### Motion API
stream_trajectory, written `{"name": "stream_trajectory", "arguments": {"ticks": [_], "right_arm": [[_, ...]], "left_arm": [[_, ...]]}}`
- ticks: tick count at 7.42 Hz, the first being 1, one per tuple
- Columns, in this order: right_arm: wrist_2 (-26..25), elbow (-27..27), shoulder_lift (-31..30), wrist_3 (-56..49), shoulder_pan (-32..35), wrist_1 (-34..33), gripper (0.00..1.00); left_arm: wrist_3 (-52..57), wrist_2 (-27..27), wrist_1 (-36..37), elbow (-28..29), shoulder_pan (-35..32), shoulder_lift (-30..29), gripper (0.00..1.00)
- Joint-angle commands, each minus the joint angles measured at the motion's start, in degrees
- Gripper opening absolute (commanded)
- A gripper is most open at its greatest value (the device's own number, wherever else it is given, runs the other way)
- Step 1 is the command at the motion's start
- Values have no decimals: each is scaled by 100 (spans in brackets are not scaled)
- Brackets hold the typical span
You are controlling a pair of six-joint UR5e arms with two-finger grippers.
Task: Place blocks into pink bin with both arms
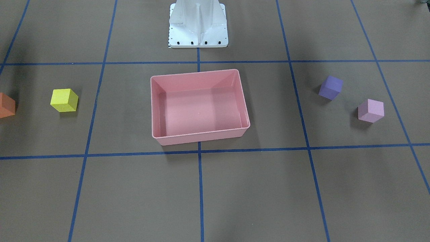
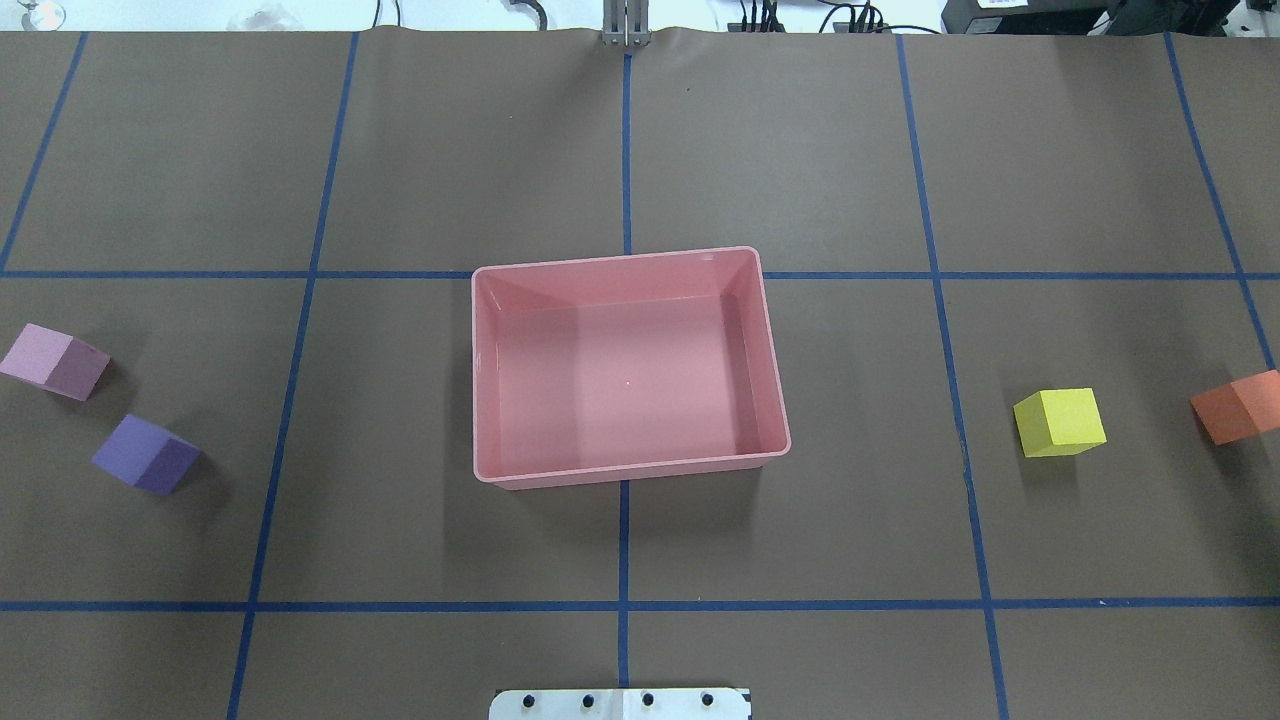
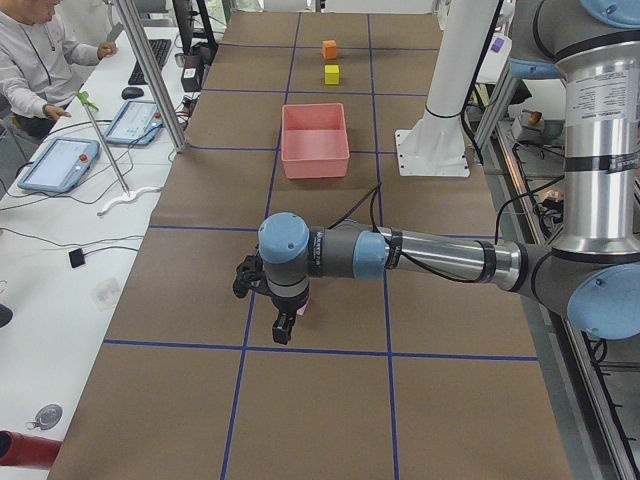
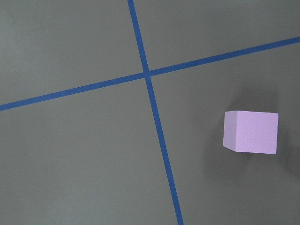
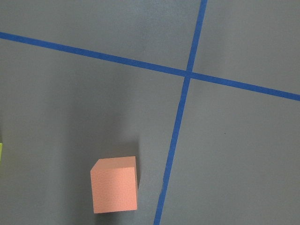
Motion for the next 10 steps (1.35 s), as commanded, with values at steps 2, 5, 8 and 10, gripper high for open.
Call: {"name": "stream_trajectory", "arguments": {"ticks": [2, 5, 8, 10], "right_arm": [[-1, 40, 3, -2, 3, 0, 100], [25, 128, 82, 94, -5, 0, 100], [34, 146, 292, 304, -233, 0, 100], [34, 198, 415, 498, -584, 0, 100]], "left_arm": [[131, 8, -192, 16, 7, 23, 100], [53, 8, -515, 77, 260, -221, 100], [26, -341, -1095, 349, 411, -346, 100], [-455, -413, -1265, 368, 822, -346, 100]]}}
